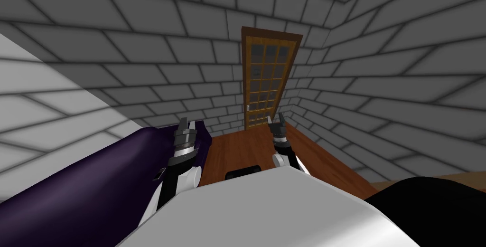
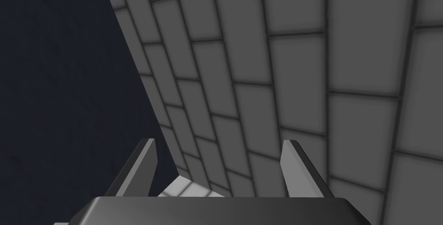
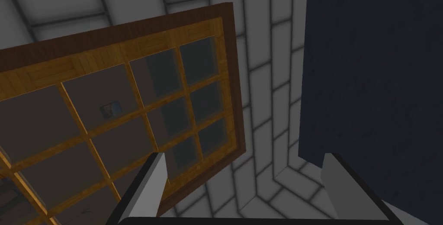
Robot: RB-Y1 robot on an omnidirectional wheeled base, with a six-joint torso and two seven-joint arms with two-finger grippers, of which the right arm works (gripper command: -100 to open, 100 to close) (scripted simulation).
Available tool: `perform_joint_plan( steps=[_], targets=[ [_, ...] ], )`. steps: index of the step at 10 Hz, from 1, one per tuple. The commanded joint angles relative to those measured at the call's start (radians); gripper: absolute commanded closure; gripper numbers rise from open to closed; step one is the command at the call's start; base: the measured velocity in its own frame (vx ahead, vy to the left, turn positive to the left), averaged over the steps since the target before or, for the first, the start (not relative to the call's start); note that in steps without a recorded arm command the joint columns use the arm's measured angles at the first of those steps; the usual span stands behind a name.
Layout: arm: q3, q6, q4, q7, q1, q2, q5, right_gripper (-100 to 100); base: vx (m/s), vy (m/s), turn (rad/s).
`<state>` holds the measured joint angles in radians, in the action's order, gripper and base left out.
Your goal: Pull the door open
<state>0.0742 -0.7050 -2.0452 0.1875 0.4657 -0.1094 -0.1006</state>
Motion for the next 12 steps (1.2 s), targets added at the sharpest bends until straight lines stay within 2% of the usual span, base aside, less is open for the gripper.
perform_joint_plan(
  steps=[1, 12],
  targets=[
    [0.006, -0.004, 0.027, 0.028, -0.009, -0.006, -0.021, -100, 0.095, -0.023, 0.083],
    [0.062, -0.052, 0.220, 0.223, -0.048, -0.049, -0.169, -100, 0.095, -0.020, 0.072]
  ],
)
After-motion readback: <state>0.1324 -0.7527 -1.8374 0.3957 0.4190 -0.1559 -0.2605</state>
